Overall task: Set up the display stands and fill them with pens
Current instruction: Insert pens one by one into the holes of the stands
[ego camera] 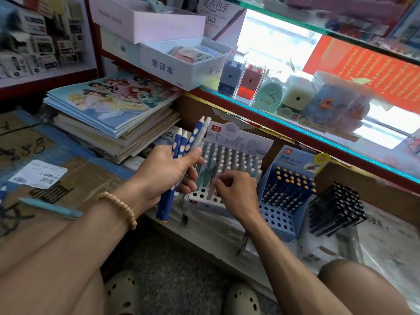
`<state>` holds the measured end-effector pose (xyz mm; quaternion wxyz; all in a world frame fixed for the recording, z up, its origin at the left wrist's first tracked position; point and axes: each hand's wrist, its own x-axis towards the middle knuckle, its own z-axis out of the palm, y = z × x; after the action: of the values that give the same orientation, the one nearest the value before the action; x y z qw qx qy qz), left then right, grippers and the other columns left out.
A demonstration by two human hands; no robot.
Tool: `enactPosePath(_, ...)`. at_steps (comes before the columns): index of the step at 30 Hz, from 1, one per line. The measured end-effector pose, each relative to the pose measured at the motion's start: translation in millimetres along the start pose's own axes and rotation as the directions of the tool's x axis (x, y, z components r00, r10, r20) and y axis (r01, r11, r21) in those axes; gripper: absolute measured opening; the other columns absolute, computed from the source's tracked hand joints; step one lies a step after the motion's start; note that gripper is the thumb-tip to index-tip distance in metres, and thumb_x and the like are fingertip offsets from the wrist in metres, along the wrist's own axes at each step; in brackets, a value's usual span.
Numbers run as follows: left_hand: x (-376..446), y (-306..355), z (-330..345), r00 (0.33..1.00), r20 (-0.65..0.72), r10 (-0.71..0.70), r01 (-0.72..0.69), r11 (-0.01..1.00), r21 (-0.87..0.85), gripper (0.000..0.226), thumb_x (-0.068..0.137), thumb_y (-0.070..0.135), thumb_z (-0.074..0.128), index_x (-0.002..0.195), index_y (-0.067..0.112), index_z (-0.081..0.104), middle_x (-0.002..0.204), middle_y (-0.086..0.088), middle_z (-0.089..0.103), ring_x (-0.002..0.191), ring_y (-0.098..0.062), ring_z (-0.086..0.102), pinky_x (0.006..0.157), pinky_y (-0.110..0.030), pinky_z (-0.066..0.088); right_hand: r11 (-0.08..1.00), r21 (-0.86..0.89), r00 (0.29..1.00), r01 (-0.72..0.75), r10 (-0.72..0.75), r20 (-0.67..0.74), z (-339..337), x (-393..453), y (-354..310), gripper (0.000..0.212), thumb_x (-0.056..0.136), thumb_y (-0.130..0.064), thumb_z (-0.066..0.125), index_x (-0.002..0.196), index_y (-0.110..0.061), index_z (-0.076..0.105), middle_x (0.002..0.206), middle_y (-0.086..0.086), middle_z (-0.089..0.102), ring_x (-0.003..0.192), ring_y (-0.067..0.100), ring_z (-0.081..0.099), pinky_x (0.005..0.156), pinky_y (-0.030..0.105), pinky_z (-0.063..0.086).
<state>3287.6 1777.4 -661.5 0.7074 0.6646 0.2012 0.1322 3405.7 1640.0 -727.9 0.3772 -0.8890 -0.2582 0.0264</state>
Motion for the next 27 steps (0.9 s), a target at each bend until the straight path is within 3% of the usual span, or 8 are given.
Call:
enactPosePath(3, -1.6, -2.0, 1.3, 0.999, 0.031, -0.017, 0.017, 1.000, 0.004, 0.032, 0.096, 0.031, 0.057, 0.100, 0.001, 0.068, 0.065, -0.006, 0.061, 0.052, -0.018, 0.062, 0.046, -0.023, 0.051, 0.999, -0.033, 0.999, -0.026, 0.027, 0.035, -2.6, -4.7, 1.1, 0.024, 0.090, -0.033, 0.072, 0.072, -0.017, 0.073, 0.061, -0.006, 0.067, 0.056, 0.007, 0.065, 0.055, 0.023, 0.051)
enactPosePath(6, -2.1, -1.5, 2.7, 0.997, 0.067, -0.031, 0.030, 0.999, 0.014, 0.032, 0.095, 0.032, 0.058, 0.102, 0.002, 0.068, 0.067, -0.006, 0.062, 0.054, -0.019, 0.062, 0.048, -0.024, 0.051, 0.998, -0.063, 0.999, 0.009, -0.011, -0.031, -15.4, -7.3, -7.5, 0.034, 0.088, -0.047, 0.069, 0.069, -0.019, 0.071, 0.059, -0.004, 0.067, 0.055, 0.012, 0.065, 0.057, 0.032, 0.057)
enactPosePath(9, -2.0, -0.5, 2.7, 0.993, 0.109, -0.051, 0.048, 0.999, 0.024, 0.034, 0.093, 0.033, 0.059, 0.103, 0.002, 0.068, 0.066, -0.007, 0.061, 0.054, -0.019, 0.061, 0.047, -0.023, 0.050, 0.972, 0.228, 0.998, 0.050, -0.038, -0.057, -37.3, -4.0, -28.1, 0.030, 0.095, -0.037, 0.062, 0.079, -0.013, 0.069, 0.070, 0.004, 0.068, 0.058, 0.016, 0.065, 0.056, 0.033, 0.056)
enactPosePath(12, -4.4, 0.1, 7.1, 0.974, 0.207, -0.093, 0.091, 0.996, 0.021, 0.038, 0.087, 0.035, 0.059, 0.105, 0.002, 0.067, 0.065, -0.007, 0.060, 0.052, -0.018, 0.060, 0.045, -0.022, 0.049, 0.829, 0.556, 0.997, -0.050, 0.011, 0.073, -60.3, -4.0, -44.8, 0.026, 0.097, -0.033, 0.060, 0.094, -0.009, 0.071, 0.085, 0.010, 0.073, 0.059, 0.013, 0.063, 0.056, 0.022, 0.052)
enactPosePath(16, -7.3, -2.6, 18.7, 0.927, 0.342, -0.154, 0.140, 0.988, 0.065, 0.043, 0.083, 0.038, 0.059, 0.108, 0.003, 0.065, 0.065, -0.005, 0.062, 0.052, -0.018, 0.060, 0.048, -0.025, 0.050, 0.711, 0.684, 0.972, -0.163, -0.001, 0.233, -69.0, -5.7, -43.8, 0.017, 0.093, -0.024, 0.066, 0.096, -0.009, 0.071, 0.082, 0.008, 0.071, 0.063, 0.011, 0.062, 0.061, 0.023, 0.052)
enactPosePath(21, -6.3, -7.4, 27.7, 0.911, 0.364, -0.196, 0.203, 0.979, 0.018, 0.040, 0.088, 0.034, 0.060, 0.113, 0.004, 0.064, 0.073, -0.008, 0.069, 0.052, -0.020, 0.064, 0.044, -0.022, 0.050, 0.530, 0.823, 0.977, -0.205, 0.062, 0.204, -84.3, -4.9, -27.6, 0.015, 0.095, -0.013, 0.060, 0.100, -0.002, 0.069, 0.081, 0.004, 0.066, 0.069, 0.011, 0.060, 0.063, 0.022, 0.053)
enactPosePath(25, -5.0, -10.1, 32.4, 0.923, 0.341, -0.181, 0.173, 0.983, 0.055, 0.029, 0.092, 0.026, 0.061, 0.109, 0.004, 0.067, 0.071, -0.005, 0.067, 0.044, -0.013, 0.055, 0.036, -0.017, 0.039, 0.493, 0.842, 0.976, -0.218, 0.126, 0.179, -100.3, -5.9, -15.9, 0.019, 0.098, -0.014, 0.057, 0.108, -0.002, 0.068, 0.088, 0.008, 0.065, 0.075, 0.014, 0.062, 0.065, 0.026, 0.054)
enactPosePath(27, -3.2, -11.0, 34.1, 0.943, 0.297, -0.146, 0.124, 0.988, 0.092, 0.022, 0.090, 0.023, 0.065, 0.103, 0.006, 0.068, 0.069, -0.005, 0.066, 0.043, -0.010, 0.050, 0.035, -0.017, 0.037, 0.538, 0.814, 0.976, -0.216, 0.149, 0.160, -101.9, -7.7, -13.6, 0.018, 0.096, -0.018, 0.060, 0.105, -0.005, 0.069, 0.084, 0.004, 0.067, 0.073, 0.014, 0.063, 0.064, 0.025, 0.055)
